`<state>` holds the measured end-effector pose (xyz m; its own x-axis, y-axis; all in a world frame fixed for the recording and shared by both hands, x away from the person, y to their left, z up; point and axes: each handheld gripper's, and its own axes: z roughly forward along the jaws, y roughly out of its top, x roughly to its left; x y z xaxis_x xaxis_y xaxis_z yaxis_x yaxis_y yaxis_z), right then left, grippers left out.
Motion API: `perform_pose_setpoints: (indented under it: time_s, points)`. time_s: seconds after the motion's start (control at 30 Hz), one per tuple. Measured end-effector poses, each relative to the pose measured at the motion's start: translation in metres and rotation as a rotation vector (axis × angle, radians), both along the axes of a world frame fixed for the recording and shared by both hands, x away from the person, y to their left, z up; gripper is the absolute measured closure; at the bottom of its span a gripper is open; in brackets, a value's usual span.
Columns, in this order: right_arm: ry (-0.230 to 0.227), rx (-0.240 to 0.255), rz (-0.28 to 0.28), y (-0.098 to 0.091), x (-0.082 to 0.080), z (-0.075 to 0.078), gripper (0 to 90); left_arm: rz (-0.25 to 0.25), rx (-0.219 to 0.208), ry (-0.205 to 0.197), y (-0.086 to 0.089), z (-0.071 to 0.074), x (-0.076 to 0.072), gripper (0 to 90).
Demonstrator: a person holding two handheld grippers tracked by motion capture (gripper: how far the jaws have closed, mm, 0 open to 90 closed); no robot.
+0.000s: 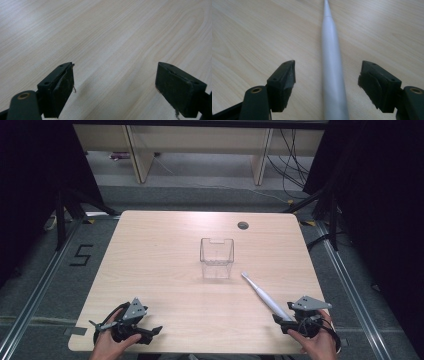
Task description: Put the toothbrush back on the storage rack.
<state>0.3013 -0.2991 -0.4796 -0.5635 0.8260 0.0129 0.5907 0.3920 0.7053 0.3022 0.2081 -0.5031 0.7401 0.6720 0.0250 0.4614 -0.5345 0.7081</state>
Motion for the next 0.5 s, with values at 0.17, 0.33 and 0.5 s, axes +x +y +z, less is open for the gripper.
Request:
perform_pose_setpoints:
  time_s: [0.17, 0.33, 0.5]
  points:
    - [-0.016, -0.020, 0.030, -0.0015, 0.0034, -0.0008, 29.9, -0.002, -0.002, 0.003, 0.0001, -0.0002, 0.0001, 15.0]
    - [-0.019, -0.035, 0.052, -0.0010, 0.0075, -0.0004, 32.8, -0.005, -0.002, 0.006, 0.0000, -0.0005, 0.0005, 15.0]
    - [-0.020, -0.034, 0.033, 0.0005, 0.0106, 0.0037, 33.0, -0.007, -0.004, 0.006, 0.0005, -0.0011, 0.0003, 15.0]
